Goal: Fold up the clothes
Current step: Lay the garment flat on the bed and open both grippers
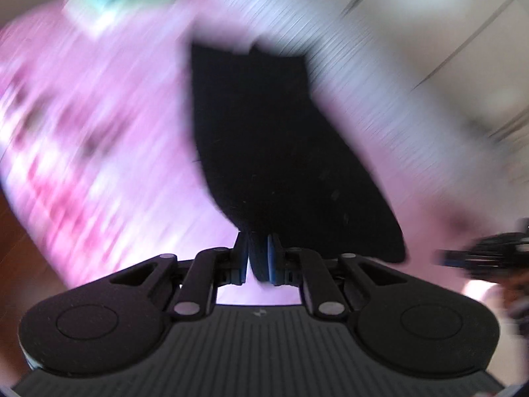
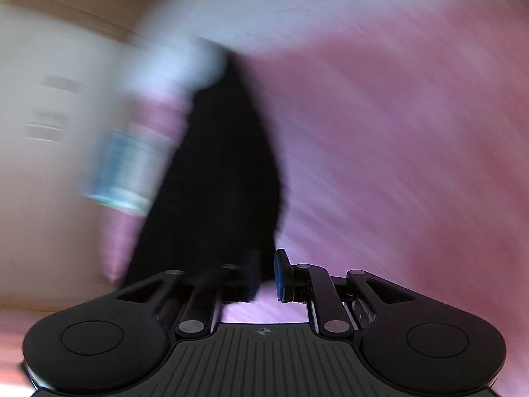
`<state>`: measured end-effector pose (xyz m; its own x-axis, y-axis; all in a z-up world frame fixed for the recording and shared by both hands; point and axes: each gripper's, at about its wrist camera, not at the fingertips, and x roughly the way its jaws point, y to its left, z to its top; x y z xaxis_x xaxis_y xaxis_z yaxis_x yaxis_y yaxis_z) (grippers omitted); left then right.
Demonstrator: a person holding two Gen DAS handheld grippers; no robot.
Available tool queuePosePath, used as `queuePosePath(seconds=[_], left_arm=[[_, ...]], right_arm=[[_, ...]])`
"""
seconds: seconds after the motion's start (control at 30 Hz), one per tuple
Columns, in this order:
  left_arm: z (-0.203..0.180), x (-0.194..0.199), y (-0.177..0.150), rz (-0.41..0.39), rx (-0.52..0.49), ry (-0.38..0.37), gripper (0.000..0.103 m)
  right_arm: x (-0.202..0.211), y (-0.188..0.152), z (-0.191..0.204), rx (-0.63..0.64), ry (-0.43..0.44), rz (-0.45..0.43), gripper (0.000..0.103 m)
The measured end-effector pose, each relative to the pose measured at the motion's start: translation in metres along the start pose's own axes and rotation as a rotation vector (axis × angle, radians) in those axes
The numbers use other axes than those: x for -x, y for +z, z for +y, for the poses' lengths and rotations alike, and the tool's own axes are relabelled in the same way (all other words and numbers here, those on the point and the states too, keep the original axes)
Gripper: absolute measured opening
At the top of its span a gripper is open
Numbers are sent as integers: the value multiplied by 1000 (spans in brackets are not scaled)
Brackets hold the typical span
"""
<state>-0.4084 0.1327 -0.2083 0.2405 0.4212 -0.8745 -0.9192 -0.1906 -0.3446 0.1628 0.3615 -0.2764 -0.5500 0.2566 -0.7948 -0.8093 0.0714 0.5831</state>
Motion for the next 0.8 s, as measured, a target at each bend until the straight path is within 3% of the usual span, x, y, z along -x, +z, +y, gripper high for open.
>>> queuePosePath(seconds=[0.1, 0.23, 0.33, 0.4, 0.47, 0.53, 0.8], left_arm=[[18, -23, -53, 100, 93, 38, 5], [16, -22, -73, 85, 130, 31, 11], [5, -21, -71, 37, 137, 28, 27], [3, -28, -65, 20, 166, 29, 30], [2, -36, -59, 3, 194, 28, 30], [5, -46, -56, -14, 217, 25, 31], [17, -90, -45, -84, 307, 10, 32]], right_arm=[[-39, -50, -75, -84, -265, 139, 12], [-25, -81, -105, -115, -197, 146, 12], [-39, -78, -96, -80, -163, 147, 15], [-48, -77, -90, -56, -140, 149, 23], [-57, -75, -84, -32, -117, 150, 47], [-67, -73, -78, -9, -95, 151, 54], [-117, -60, -69, 38, -48, 161, 54]])
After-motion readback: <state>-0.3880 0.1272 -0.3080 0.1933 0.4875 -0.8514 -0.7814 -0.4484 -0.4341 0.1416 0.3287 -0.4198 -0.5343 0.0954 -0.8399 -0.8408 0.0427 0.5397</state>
